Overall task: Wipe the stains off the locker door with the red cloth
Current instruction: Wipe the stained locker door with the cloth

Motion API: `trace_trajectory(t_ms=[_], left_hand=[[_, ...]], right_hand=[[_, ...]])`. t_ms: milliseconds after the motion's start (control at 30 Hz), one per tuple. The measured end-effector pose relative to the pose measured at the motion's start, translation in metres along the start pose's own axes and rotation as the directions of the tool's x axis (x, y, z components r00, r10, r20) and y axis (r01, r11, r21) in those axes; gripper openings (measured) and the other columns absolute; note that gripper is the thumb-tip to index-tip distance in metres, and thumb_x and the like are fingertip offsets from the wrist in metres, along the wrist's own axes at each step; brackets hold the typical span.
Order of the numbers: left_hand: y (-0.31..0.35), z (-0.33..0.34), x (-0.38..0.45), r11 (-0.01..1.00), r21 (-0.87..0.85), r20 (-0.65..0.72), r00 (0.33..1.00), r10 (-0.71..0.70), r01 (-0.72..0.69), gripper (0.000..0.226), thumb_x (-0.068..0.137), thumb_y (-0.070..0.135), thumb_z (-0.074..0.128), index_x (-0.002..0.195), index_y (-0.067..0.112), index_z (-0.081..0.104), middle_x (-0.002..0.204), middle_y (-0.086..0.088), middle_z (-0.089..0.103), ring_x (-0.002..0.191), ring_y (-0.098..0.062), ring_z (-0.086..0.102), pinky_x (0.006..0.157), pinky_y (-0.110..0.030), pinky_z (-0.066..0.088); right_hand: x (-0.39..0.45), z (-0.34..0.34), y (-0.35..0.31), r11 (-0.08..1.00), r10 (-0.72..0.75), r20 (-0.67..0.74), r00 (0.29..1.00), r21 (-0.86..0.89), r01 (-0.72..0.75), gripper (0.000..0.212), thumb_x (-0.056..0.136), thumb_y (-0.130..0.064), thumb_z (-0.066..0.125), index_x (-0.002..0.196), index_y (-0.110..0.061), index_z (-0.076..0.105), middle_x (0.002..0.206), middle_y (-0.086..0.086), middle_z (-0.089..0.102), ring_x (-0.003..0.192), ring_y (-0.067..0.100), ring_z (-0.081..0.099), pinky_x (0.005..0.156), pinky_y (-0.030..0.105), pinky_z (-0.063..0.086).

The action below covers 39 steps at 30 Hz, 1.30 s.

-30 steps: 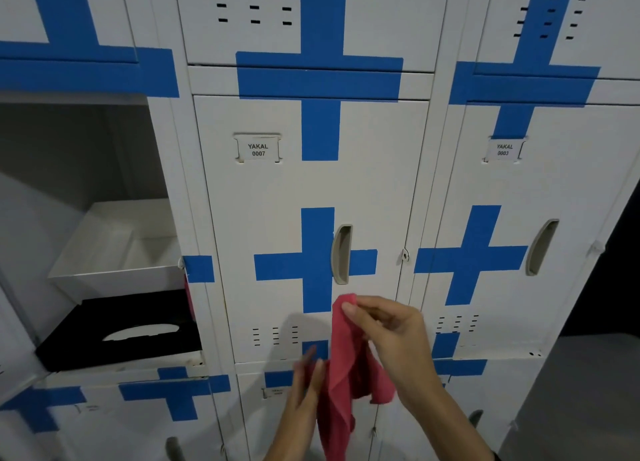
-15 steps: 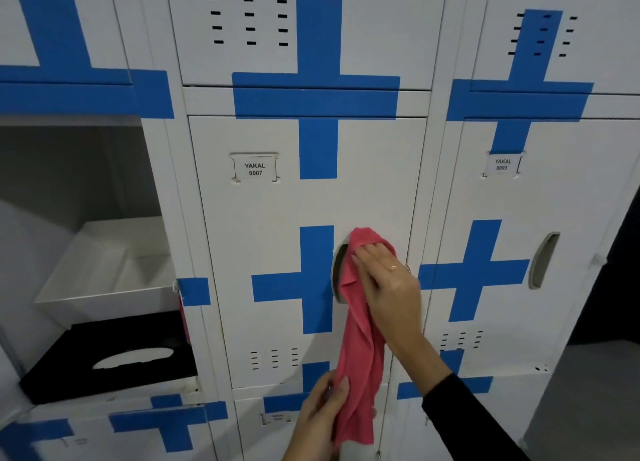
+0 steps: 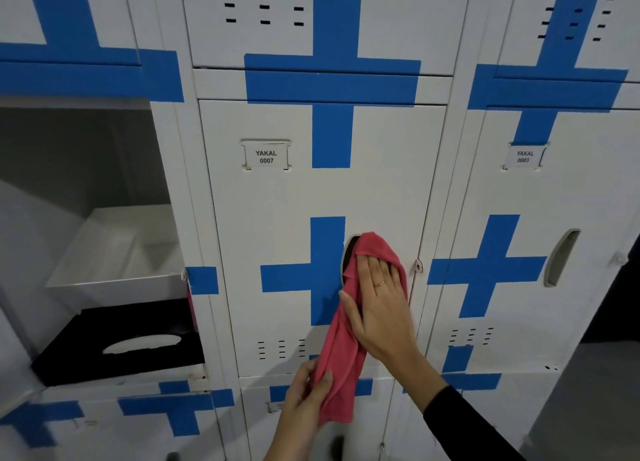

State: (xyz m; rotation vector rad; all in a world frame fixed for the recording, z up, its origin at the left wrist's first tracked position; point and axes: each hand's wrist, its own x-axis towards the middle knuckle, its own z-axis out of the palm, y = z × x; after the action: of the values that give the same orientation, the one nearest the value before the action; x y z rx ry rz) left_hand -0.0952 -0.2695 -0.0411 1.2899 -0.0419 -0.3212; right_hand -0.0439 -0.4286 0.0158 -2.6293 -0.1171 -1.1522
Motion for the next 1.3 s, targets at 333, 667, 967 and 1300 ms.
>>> trace_trajectory(t_ms=[333, 667, 967, 1300], left_hand=[[-0.003, -0.011, -0.011, 1.0, 0.009, -0.043, 0.999, -0.003, 0.003, 0.018, 0.087, 0.014, 0.059, 0.104, 0.019, 0.062, 0.108, -0.007, 0.065, 0.102, -0.03, 0.06, 0.087, -0.047, 0.052], [-0.01, -0.025, -0.015, 0.999, -0.022, -0.08, 0.997, -0.025, 0.023, 0.016, 0.088, 0.008, 0.057, 0.102, 0.013, 0.062, 0.111, -0.013, 0.064, 0.1, -0.031, 0.06, 0.075, -0.039, 0.051], [-0.011, -0.034, -0.014, 0.998, -0.052, -0.138, 0.989, -0.046, 0.039, 0.016, 0.087, 0.001, 0.056, 0.101, 0.008, 0.061, 0.106, -0.015, 0.062, 0.093, -0.028, 0.059, 0.074, -0.035, 0.05], [-0.001, -0.04, -0.017, 0.998, -0.049, -0.251, 0.968, 0.027, -0.04, 0.019, 0.086, -0.001, 0.057, 0.104, -0.001, 0.06, 0.095, -0.011, 0.065, 0.081, -0.016, 0.057, 0.059, -0.019, 0.048]], right_hand=[[-0.026, 0.007, 0.002, 1.0, -0.001, 0.07, 0.998, 0.031, -0.002, 0.067, 0.099, -0.054, 0.027, 0.153, -0.017, 0.011, 0.155, -0.002, 0.022, 0.143, 0.008, 0.012, 0.119, 0.027, -0.002], [-0.059, 0.026, 0.005, 0.998, 0.045, 0.136, 0.99, 0.03, -0.05, 0.065, 0.099, -0.054, 0.029, 0.152, -0.017, 0.019, 0.154, 0.003, 0.034, 0.143, 0.016, 0.027, 0.12, 0.03, 0.007], [-0.077, 0.044, 0.001, 0.989, 0.127, 0.132, 0.983, 0.06, -0.136, 0.064, 0.1, -0.056, 0.025, 0.151, -0.019, 0.018, 0.151, 0.001, 0.038, 0.14, 0.015, 0.032, 0.119, 0.035, 0.014], [-0.069, 0.056, -0.039, 0.993, 0.056, 0.185, 0.981, 0.096, -0.074, 0.068, 0.098, -0.06, 0.029, 0.151, -0.017, 0.021, 0.151, 0.001, 0.038, 0.136, 0.014, 0.039, 0.117, 0.022, 0.006]])
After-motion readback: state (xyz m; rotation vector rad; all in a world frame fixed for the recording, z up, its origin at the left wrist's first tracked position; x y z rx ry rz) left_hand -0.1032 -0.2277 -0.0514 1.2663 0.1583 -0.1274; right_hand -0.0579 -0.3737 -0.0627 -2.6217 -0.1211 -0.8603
